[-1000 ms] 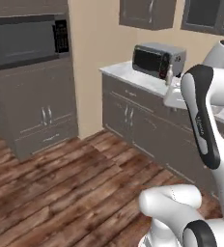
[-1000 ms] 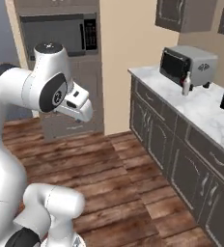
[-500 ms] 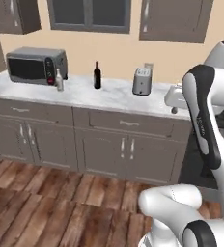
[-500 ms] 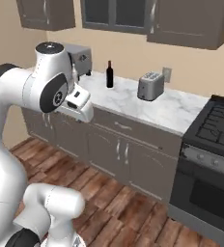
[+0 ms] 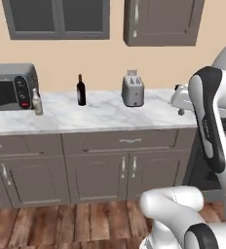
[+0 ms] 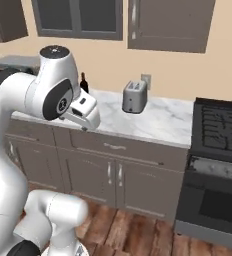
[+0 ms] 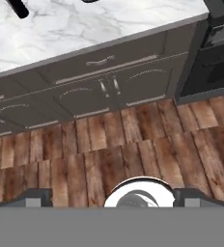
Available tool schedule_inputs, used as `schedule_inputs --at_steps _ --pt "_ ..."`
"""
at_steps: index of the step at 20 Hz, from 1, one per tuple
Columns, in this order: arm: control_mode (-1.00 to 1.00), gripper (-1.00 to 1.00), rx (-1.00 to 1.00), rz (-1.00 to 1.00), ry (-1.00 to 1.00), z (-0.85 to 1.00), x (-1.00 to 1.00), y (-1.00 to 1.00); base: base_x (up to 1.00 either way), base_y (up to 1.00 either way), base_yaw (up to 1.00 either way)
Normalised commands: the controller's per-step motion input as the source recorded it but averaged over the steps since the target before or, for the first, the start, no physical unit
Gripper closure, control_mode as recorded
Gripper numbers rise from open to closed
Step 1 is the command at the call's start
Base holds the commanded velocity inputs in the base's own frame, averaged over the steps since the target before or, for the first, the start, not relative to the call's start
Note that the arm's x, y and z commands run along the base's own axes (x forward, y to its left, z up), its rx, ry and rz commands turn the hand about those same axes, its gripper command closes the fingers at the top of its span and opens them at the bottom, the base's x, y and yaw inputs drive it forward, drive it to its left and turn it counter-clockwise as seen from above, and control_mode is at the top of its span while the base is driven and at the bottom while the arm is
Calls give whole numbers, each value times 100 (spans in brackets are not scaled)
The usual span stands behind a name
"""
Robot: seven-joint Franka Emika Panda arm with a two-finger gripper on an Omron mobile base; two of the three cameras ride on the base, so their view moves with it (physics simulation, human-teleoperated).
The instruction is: Move the drinks to the dining counter.
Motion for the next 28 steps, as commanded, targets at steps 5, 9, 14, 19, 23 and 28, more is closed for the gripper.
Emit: schedule_inputs --at_steps 5,9,14,19,23,28 --pt "100 -100 0 0 0 0 0 0 100 100 -28" --pt "100 -100 0 0 0 0 0 0 100 99 -26" --pt "100 -100 0 0 0 0 0 0 100 79 -19" --pt "100 -100 0 0 0 0 0 0 100 58 -2" --pt "100 -100 0 0 0 0 0 0 100 2 11" --pt "100 -100 0 0 0 0 0 0 85 -29 26"
